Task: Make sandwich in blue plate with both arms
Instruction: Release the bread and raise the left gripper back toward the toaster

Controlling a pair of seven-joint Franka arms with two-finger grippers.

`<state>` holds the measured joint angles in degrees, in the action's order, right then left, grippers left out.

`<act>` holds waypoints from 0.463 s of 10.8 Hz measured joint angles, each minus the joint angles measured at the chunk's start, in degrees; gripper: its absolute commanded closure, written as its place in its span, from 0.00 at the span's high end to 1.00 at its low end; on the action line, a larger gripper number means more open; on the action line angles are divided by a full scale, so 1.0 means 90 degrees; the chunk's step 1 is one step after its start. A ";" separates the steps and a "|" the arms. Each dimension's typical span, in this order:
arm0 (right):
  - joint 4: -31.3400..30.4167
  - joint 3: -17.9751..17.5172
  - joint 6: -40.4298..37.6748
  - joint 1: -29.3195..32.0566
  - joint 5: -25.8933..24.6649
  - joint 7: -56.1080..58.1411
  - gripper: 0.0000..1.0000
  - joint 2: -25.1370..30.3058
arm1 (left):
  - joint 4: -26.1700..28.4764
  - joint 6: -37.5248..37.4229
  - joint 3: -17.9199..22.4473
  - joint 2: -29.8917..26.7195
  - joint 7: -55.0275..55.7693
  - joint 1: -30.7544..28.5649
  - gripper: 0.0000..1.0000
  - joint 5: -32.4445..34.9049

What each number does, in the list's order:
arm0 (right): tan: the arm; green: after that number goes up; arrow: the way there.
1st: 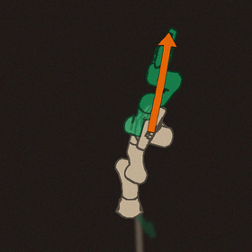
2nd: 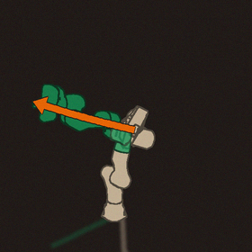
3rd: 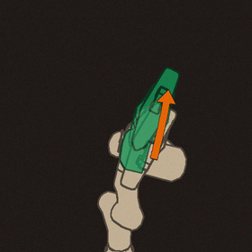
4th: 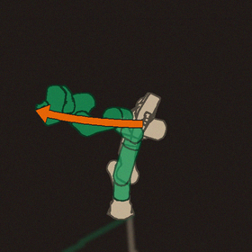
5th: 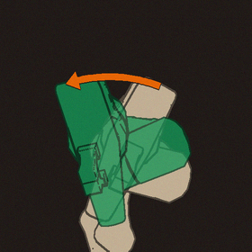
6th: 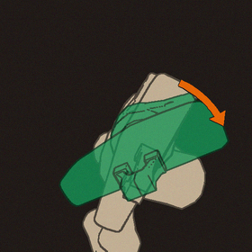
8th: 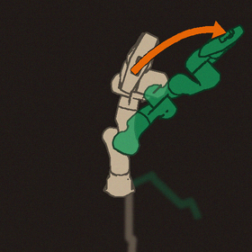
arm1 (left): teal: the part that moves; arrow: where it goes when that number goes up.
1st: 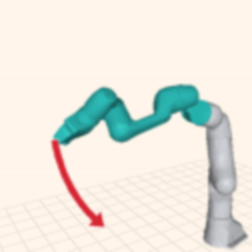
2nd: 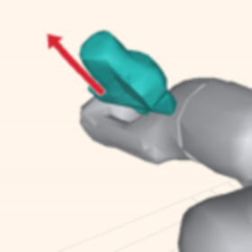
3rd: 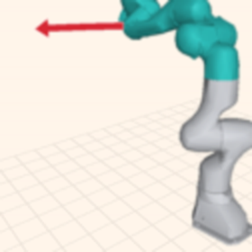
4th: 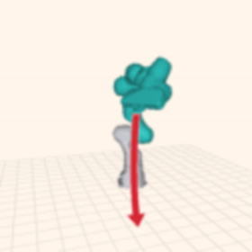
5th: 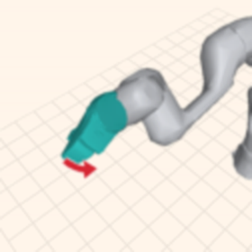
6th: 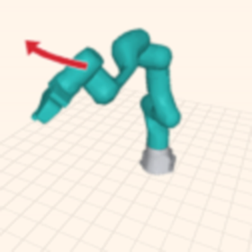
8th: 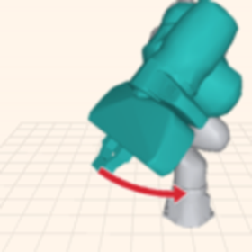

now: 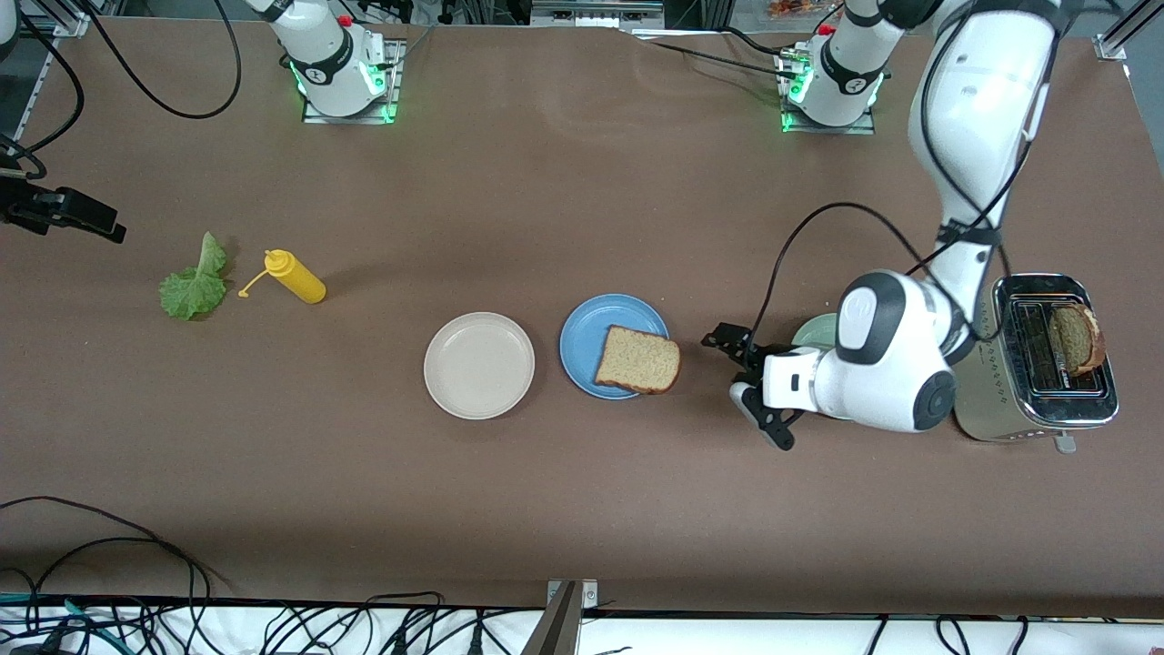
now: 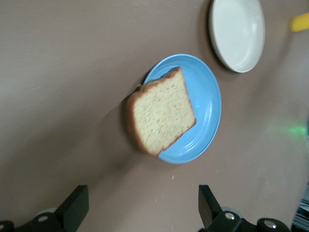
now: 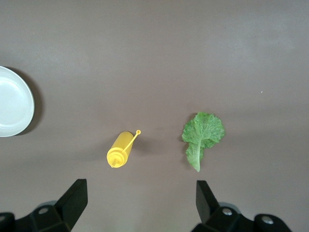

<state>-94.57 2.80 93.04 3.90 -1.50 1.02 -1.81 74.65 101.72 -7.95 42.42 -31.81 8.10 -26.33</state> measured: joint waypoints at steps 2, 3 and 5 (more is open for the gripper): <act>0.0001 0.0000 0.0025 0.0000 -0.0058 0.0000 1.00 -0.0010 | -0.0002 -0.0466 -0.0067 -0.0708 0.1030 0.0036 1.00 0.0965; -0.0002 0.0000 0.0041 0.0000 -0.0105 0.0001 1.00 -0.0032 | 0.0000 -0.0756 -0.0075 -0.1011 0.1397 0.0062 1.00 0.1300; -0.0015 -0.0004 0.0120 -0.0003 -0.0304 0.0131 1.00 -0.0165 | 0.0002 -0.1217 -0.0062 -0.1563 0.1821 0.0085 1.00 0.1873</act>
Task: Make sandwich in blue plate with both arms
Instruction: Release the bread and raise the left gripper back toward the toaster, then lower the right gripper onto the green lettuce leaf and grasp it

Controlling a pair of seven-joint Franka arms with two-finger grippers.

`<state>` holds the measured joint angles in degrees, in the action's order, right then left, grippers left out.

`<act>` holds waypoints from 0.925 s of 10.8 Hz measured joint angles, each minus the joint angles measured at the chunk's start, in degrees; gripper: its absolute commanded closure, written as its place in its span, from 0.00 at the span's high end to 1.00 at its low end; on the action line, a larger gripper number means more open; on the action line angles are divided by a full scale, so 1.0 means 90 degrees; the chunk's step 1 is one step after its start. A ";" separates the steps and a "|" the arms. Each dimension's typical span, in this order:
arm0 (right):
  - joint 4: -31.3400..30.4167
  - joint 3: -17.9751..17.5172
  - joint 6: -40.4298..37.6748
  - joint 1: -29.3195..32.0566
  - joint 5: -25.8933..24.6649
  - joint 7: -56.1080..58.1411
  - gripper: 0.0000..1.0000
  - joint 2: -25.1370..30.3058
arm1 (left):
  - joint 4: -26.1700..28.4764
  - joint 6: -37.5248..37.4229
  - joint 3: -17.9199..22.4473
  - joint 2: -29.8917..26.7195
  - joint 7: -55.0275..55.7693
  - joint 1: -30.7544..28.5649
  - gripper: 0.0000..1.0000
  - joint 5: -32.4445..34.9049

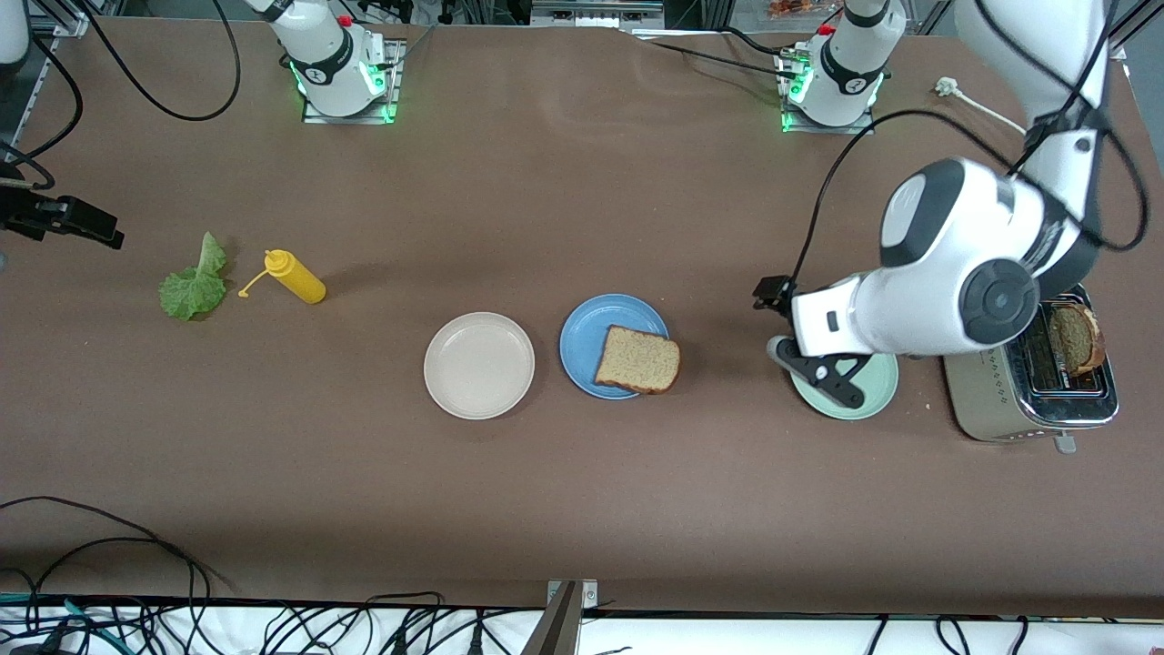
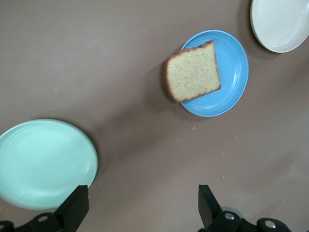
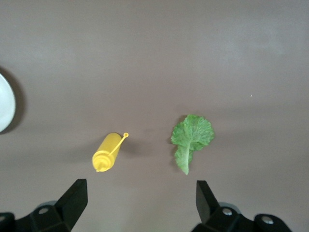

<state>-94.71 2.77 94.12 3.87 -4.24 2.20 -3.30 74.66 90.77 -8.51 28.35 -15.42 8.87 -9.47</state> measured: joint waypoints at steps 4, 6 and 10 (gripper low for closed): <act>-0.0080 0.0027 0.0530 0.0015 -0.0301 0.0635 1.00 -0.0514 | 0.0099 -0.0645 0.0520 -0.1155 0.0188 -0.0154 1.00 0.0270; -0.0439 0.0189 0.1264 0.0059 -0.0315 0.1018 1.00 -0.0794 | 0.0547 -0.0710 0.0860 -0.1958 0.0190 -0.0159 1.00 0.0559; -0.1850 0.0688 0.3055 0.0081 -0.0317 0.1415 1.00 -0.0899 | 0.1371 0.0017 0.0998 -0.2744 0.0226 -0.0280 1.00 0.1577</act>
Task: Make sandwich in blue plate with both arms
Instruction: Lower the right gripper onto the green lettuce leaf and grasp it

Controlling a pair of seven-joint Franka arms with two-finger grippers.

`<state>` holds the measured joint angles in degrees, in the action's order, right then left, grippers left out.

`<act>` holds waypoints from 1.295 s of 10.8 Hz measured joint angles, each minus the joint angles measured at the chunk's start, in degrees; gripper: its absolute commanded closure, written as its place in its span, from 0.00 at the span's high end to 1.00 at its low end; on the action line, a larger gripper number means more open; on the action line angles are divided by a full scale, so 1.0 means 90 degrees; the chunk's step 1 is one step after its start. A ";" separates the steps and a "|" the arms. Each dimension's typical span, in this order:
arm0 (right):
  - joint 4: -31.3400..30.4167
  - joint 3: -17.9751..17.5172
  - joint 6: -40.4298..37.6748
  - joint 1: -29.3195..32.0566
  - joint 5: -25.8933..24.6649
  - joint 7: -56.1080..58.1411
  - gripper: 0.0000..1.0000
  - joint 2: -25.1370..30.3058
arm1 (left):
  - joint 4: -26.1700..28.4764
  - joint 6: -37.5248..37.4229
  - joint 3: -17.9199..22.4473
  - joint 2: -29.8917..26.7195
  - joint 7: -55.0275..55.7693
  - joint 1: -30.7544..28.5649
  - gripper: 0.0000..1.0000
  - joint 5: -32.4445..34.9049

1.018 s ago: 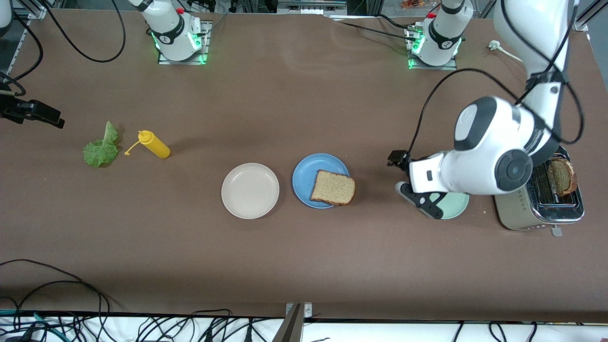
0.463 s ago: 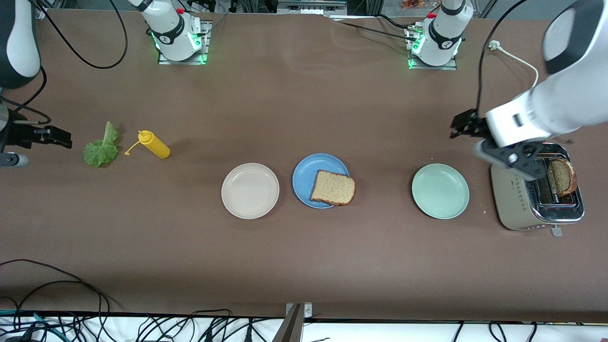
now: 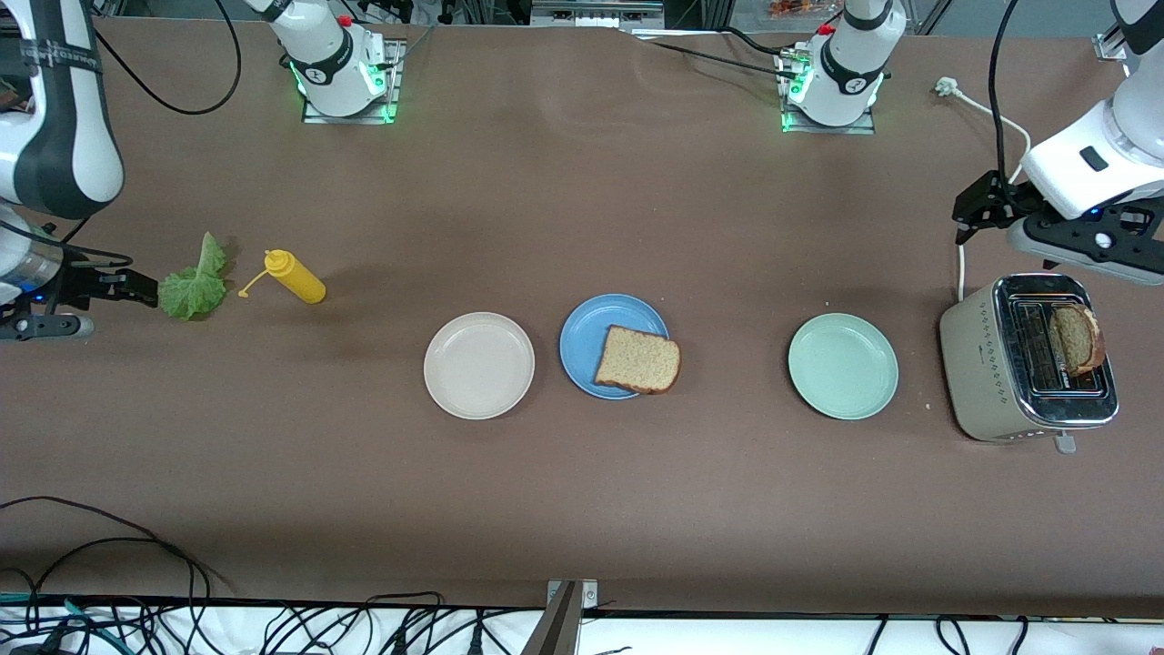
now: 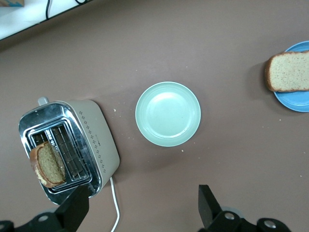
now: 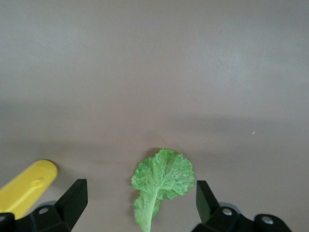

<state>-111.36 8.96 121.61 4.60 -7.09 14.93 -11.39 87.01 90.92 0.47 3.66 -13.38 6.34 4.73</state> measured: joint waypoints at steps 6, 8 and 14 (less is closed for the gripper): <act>-0.1433 0.0485 0.1269 0.0086 0.0000 0.0045 1.00 -0.0309 | 0.0816 0.0238 0.0134 -0.0551 0.0139 -0.0738 1.00 -0.0796; -0.1451 0.0487 0.1272 0.0155 0.0002 0.0045 1.00 -0.0561 | 0.0787 0.0221 0.0082 -0.0462 0.0158 -0.0842 1.00 -0.0796; -0.1458 0.0492 0.1376 0.0442 0.0003 0.0045 1.00 -0.1328 | 0.0744 0.0008 -0.0074 -0.0432 0.0198 -0.0884 1.00 -0.0796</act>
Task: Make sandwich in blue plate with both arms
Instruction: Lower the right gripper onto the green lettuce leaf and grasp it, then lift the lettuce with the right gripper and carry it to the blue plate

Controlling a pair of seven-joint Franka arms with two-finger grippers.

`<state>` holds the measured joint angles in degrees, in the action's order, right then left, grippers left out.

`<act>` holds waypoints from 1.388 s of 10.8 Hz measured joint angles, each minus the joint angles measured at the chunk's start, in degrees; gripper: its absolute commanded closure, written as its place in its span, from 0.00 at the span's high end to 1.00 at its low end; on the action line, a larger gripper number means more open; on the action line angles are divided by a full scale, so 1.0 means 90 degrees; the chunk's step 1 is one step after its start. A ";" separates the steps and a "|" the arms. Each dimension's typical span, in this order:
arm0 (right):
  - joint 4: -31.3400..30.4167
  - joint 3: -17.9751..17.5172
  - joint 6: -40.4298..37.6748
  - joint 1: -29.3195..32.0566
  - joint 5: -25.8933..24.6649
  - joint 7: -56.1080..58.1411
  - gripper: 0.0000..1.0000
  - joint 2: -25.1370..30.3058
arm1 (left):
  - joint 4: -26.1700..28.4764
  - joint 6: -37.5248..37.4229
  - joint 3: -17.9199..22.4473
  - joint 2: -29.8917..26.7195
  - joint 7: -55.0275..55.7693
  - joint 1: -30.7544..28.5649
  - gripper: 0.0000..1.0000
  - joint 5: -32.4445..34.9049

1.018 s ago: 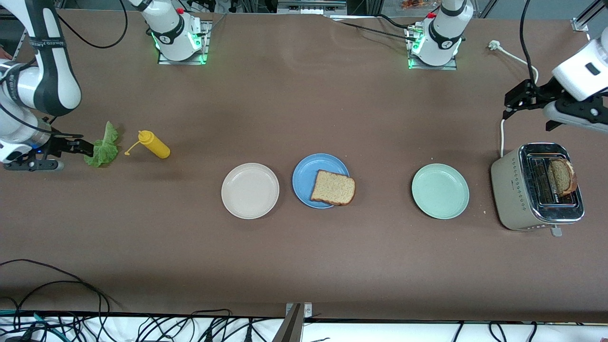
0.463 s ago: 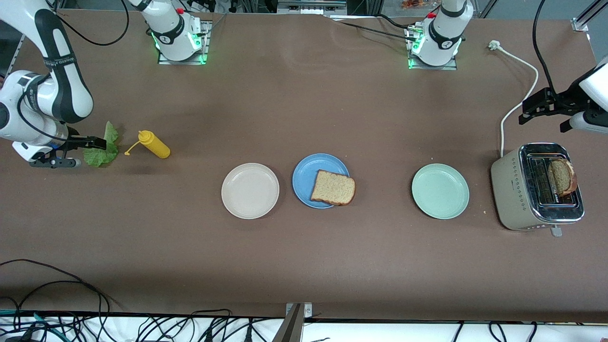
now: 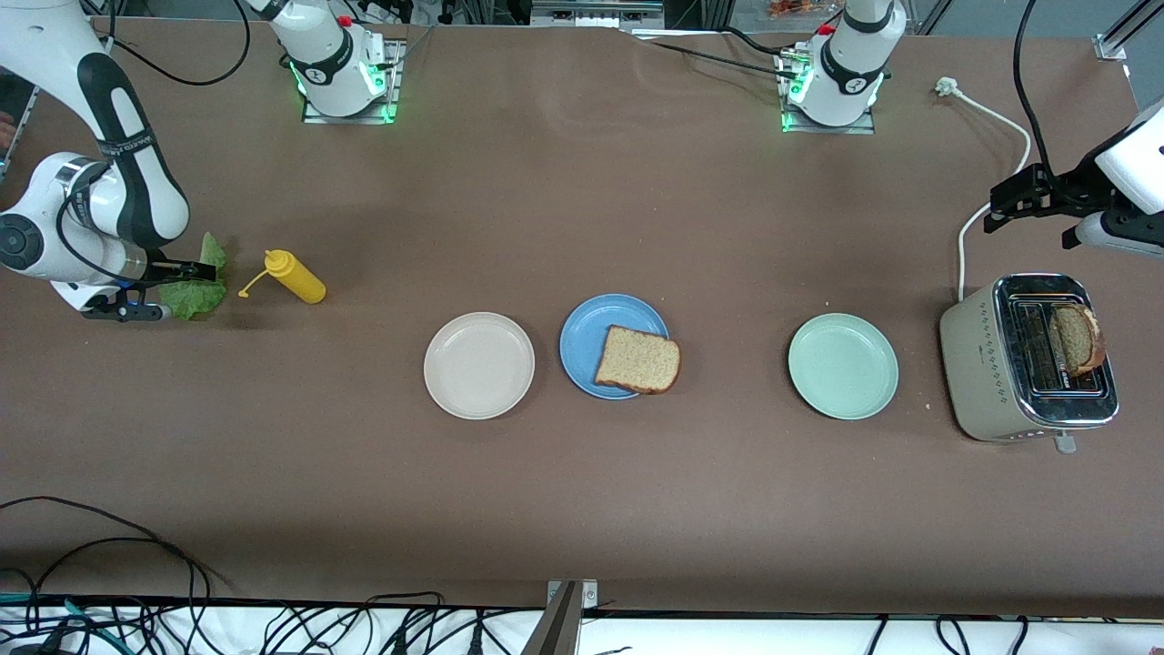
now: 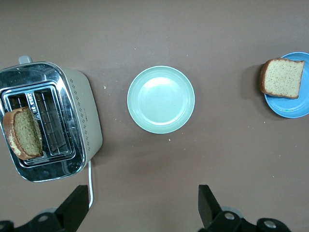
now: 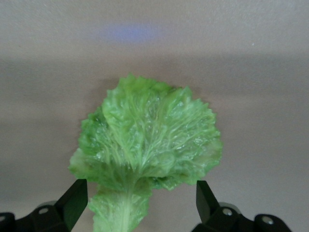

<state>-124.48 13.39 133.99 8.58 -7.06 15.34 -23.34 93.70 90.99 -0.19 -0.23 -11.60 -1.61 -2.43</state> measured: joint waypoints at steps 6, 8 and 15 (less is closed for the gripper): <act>0.0002 0.0000 0.0103 0.0085 0.0001 0.0000 0.78 -0.0185 | -0.0026 -0.0146 -0.0099 0.0000 0.0000 0.0001 1.00 0.0000; 0.0002 0.0000 0.0116 0.0100 0.0002 0.0000 0.43 -0.0192 | -0.0032 -0.0151 -0.0230 0.0000 0.0003 0.0003 1.00 0.0000; 0.0006 -0.0029 0.0145 0.0100 0.0005 0.0000 0.00 -0.0192 | -0.0037 -0.0211 -0.0252 0.0000 0.0008 0.0000 1.00 0.0006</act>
<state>-124.43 13.12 135.30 9.49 -7.02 15.34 -25.07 93.37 89.09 -2.47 -0.23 -11.53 -1.61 -2.38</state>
